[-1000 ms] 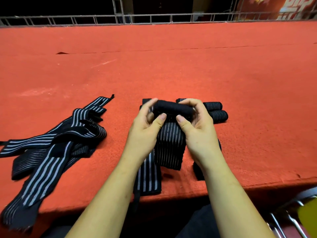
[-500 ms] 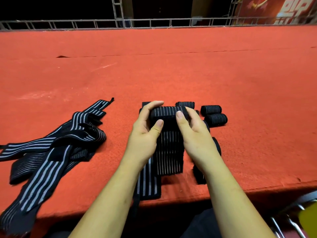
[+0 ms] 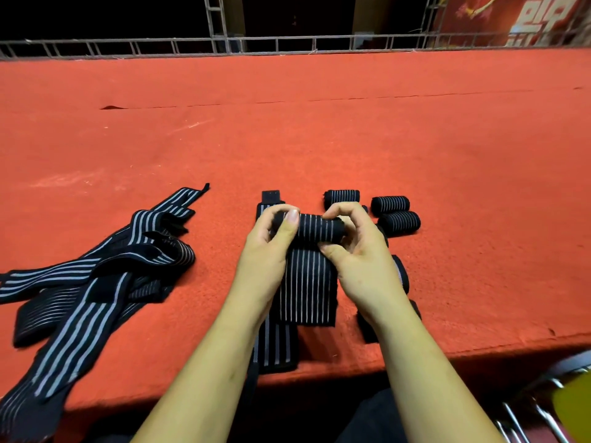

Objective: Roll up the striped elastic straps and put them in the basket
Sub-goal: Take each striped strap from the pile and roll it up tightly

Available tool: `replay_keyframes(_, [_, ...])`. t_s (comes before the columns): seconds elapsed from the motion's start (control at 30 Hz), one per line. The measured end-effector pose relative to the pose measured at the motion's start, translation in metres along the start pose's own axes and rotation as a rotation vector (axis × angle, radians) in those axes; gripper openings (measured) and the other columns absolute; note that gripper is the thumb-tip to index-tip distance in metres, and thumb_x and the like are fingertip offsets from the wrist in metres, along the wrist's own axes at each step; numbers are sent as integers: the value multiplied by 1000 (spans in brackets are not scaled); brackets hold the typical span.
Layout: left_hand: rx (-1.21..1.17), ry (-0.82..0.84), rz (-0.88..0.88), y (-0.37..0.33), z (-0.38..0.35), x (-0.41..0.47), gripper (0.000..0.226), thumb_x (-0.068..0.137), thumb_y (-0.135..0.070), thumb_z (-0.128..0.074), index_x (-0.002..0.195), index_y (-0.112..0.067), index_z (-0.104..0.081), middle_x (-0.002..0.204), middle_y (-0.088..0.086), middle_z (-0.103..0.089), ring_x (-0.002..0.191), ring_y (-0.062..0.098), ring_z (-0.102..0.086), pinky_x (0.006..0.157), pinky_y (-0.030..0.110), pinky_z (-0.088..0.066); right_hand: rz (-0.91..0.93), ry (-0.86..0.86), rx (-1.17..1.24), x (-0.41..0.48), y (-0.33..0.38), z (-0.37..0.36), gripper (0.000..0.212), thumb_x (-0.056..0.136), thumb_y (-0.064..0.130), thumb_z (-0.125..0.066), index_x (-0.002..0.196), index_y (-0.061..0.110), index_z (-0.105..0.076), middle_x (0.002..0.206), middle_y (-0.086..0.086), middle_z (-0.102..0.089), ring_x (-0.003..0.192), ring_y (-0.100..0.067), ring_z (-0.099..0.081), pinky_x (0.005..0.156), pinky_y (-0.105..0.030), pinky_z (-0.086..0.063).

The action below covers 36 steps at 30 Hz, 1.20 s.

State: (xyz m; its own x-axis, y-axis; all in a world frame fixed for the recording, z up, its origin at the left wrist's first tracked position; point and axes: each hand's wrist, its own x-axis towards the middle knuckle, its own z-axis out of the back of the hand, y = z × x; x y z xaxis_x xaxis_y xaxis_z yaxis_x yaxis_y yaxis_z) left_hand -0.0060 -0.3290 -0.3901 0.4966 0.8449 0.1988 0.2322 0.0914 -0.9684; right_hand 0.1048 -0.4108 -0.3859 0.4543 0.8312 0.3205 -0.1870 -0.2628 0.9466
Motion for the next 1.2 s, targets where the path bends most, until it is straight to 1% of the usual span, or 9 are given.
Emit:
replay_keyframes(0.07, [-33,51,-17,2,2,-1,15,90,-35,-64,105,-34,-66,102,3,-64,91,18,-58,83,38,-48,-40,-18,68,0,0,0,34,88,-3,-56,108,24,-58,103,-5,-63,85,-11,-60,79,-33,-50])
replay_keyframes(0.17, [7,118,-66,4,3,-5,35,99,1,-51,122,-26,-55,107,0,-64,92,8,-62,80,24,-52,-116,-45,42,1,-3,0,31,90,34,-60,121,30,-58,111,5,-67,101,-7,-66,94,-34,-53])
replay_keyframes(0.23, [48,110,-67,5,1,-6,34,99,8,-47,121,-17,-51,106,-1,-64,93,1,-63,81,18,-50,-84,-41,-44,1,-6,2,28,97,35,-58,123,25,-58,113,4,-69,106,-10,-66,98,-39,-52])
replay_keyframes(0.37, [-14,66,31,14,4,-3,18,98,-2,-54,113,-13,-57,97,-2,-73,91,8,-68,78,23,-52,-8,-57,50,0,-10,5,27,94,10,-61,119,20,-56,112,-9,-66,103,-13,-63,93,-34,-52])
replay_keyframes(0.6, [-160,13,211,7,-9,-7,37,89,-50,-60,106,-17,-61,91,5,-62,82,18,-60,71,35,-49,-42,37,87,-4,-15,9,37,80,-2,-55,103,27,-56,102,-17,-60,86,-24,-57,79,-57,-52])
replay_keyframes(0.73, [-161,55,156,11,-11,-5,10,100,-23,-55,107,-20,-60,95,10,-59,81,23,-58,71,41,-48,-127,50,166,-7,-16,14,35,78,9,-59,108,28,-59,101,-6,-60,85,-19,-57,74,-41,-48])
replay_keyframes(0.83, [-222,123,158,9,-18,-4,18,99,-9,-53,111,-20,-59,95,14,-59,76,23,-60,65,38,-50,-225,13,287,-6,-15,22,32,88,33,-62,120,31,-59,97,-5,-62,79,-20,-59,63,-37,-48])
replay_keyframes(0.93, [-218,186,125,12,-32,-1,27,88,-8,-58,109,-24,-63,89,6,-59,85,28,-53,77,48,-44,-262,-48,266,-3,-14,34,34,100,43,-51,126,23,-54,95,-9,-59,71,-21,-56,52,-33,-43])
replay_keyframes(1.2, [-107,331,135,25,-99,19,27,89,-4,-62,106,-24,-67,108,14,-55,101,23,-64,97,41,-55,-218,-170,340,3,-22,117,17,101,15,-53,114,16,-64,102,-16,-58,80,-25,-57,62,-33,-49])
